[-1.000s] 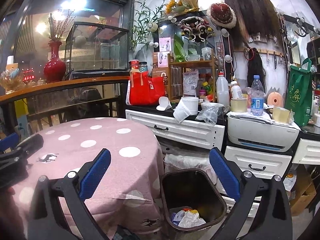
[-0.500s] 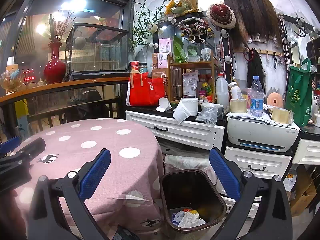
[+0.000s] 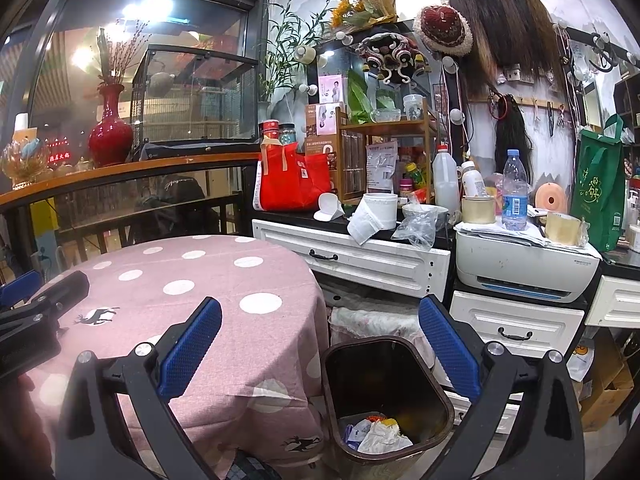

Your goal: Collect trash

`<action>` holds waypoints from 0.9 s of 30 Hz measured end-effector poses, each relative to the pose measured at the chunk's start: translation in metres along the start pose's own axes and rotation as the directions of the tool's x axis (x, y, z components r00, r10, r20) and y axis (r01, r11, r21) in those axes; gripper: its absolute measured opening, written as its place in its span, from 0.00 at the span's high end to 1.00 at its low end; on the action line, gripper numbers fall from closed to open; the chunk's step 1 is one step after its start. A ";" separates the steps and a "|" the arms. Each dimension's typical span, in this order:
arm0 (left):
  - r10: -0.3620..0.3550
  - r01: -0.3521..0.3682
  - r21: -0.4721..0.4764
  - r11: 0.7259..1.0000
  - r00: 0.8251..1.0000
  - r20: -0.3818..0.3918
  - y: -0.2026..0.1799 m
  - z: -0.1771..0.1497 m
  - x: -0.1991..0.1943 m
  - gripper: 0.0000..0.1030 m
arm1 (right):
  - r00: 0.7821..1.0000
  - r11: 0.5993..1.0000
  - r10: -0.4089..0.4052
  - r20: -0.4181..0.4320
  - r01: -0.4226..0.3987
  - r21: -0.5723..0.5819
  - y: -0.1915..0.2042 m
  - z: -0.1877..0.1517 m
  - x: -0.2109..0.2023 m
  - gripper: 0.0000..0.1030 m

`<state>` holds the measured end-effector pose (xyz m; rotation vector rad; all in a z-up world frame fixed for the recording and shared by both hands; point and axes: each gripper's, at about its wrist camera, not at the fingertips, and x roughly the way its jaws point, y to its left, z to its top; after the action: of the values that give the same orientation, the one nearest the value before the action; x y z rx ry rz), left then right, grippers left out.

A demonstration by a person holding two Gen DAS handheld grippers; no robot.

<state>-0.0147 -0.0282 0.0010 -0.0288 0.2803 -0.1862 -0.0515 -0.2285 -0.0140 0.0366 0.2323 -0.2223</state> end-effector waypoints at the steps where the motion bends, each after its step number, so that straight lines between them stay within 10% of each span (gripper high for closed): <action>1: 0.001 -0.001 0.000 1.000 1.000 0.000 0.000 0.000 0.000 0.06 | 1.000 1.000 0.000 -0.001 0.000 -0.001 0.000 0.000 0.000 0.05; 27: -0.003 0.003 -0.006 1.000 1.000 -0.012 -0.004 -0.004 -0.001 0.05 | 1.000 1.000 0.001 -0.003 -0.001 0.001 -0.001 0.001 0.000 0.05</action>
<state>-0.0173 -0.0317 -0.0021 -0.0341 0.2930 -0.1887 -0.0513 -0.2297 -0.0130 0.0383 0.2349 -0.2209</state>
